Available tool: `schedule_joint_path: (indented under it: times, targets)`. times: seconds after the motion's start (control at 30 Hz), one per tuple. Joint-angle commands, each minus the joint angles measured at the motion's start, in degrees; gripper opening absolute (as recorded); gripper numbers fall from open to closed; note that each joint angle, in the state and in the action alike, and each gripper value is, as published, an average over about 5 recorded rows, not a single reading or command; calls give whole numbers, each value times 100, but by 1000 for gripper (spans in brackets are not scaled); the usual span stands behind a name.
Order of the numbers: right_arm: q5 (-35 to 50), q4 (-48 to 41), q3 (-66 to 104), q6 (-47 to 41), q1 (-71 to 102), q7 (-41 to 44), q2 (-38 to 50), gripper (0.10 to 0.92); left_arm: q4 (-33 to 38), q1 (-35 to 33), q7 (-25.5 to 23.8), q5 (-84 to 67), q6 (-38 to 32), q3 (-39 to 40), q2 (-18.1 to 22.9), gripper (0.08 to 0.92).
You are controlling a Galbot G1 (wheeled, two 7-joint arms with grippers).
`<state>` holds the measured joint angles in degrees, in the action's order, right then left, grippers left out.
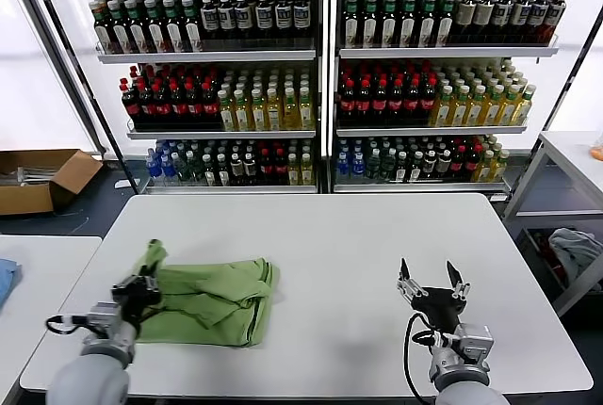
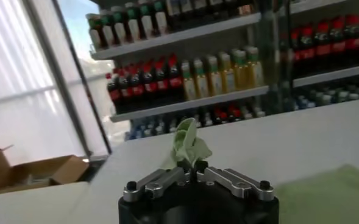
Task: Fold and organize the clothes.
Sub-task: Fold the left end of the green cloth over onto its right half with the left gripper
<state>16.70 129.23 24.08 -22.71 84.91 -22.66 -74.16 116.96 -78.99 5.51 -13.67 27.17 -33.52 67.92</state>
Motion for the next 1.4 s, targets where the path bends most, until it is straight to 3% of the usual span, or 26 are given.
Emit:
schedule_joint_path:
  times: [0.03,0.6,0.83,1.2,1.4]
  targets:
    - [-46,-3,159,45,233,-1,-29,823,129,353,9,444,152,1472,639,98]
    - [-141,-122,87,100,345,-13,-115,823,-719,577,-340,892,52,1873,897,98]
    - [-161,-113,27,98,337,-8,-95,823,-1159,563,-481,1105,-458,1941,1073,125]
    - [-246,-199,-255,114,244,8,-142,823,-1005,86,-604,528,-1372,2125,1223,416]
    - [-236,-263,-273,122,190,4,-119,823,-181,-200,-846,-846,-1286,2175,1145,589]
